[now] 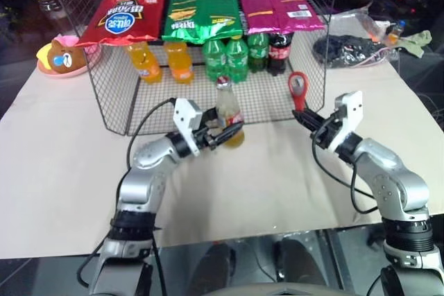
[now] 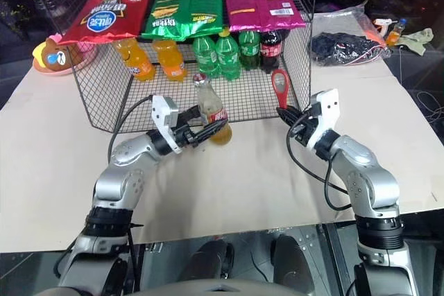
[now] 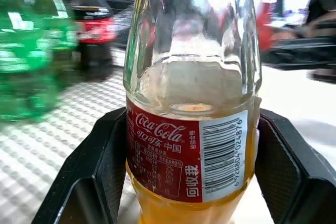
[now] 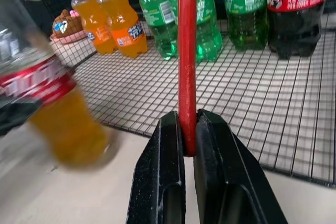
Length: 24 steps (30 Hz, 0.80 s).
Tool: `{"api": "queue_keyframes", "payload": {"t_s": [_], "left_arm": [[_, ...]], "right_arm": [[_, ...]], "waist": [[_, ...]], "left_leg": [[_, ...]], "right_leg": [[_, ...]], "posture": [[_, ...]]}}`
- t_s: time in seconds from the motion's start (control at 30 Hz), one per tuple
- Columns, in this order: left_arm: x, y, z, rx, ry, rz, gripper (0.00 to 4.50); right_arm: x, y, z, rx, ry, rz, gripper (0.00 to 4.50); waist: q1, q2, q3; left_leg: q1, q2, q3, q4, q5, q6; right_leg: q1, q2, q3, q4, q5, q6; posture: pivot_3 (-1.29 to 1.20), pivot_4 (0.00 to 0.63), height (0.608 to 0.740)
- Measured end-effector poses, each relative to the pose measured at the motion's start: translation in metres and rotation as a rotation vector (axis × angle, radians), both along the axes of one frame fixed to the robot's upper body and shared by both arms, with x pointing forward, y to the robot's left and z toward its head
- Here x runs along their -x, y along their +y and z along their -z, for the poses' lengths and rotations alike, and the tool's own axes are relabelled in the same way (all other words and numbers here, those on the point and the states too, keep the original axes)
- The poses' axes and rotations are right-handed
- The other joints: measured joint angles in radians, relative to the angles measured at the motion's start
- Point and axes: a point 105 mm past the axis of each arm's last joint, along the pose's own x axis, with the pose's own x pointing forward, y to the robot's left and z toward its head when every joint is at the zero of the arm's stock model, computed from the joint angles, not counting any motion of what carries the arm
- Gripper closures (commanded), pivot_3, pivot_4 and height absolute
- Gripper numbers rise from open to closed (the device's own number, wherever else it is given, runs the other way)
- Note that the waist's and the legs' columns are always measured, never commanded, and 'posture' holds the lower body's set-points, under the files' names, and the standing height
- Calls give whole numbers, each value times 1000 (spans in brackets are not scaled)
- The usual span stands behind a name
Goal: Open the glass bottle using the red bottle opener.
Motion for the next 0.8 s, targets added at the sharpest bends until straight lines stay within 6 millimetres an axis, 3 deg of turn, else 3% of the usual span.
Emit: {"api": "queue_keyframes", "payload": {"t_s": [0.3, 0.47, 0.5, 0.57, 0.8], "left_arm": [[9, -11, 16, -66, -11, 11, 1765], [10, -13, 15, -66, -38, 2, 1765], [11, -13, 16, -62, -38, 1, 690], [11, -13, 14, -53, -48, 2, 38], [9, -11, 6, -26, -86, -45, 38]], "right_arm": [[-3, -1, -2, 3, -16, 4, 4500], [-5, -2, 1, 3, -5, 5, 4500], [-5, -2, 0, 4, -6, 5, 4500], [-6, -2, 0, 5, -7, 6, 4500], [-6, -2, -1, 10, -17, 9, 4500]], "waist": [[2, 0, 0], [2, 0, 0], [2, 0, 0], [2, 0, 0], [2, 0, 0]], "left_leg": [[0, 0, 0, 0, 0, 0], [0, 0, 1, 0, 0, 0], [0, 0, 1, 0, 0, 0], [0, 0, 1, 0, 0, 0], [0, 0, 1, 0, 0, 0]], "right_leg": [[0, 0, 0, -1, 0, 0], [0, 0, 0, -1, 0, 0], [0, 0, 0, -1, 0, 0], [0, 0, 0, -1, 0, 0], [0, 0, 0, -1, 0, 0]], "posture": [[0, 150, 740], [0, 150, 740], [0, 150, 740], [0, 150, 740], [0, 150, 740]]}}
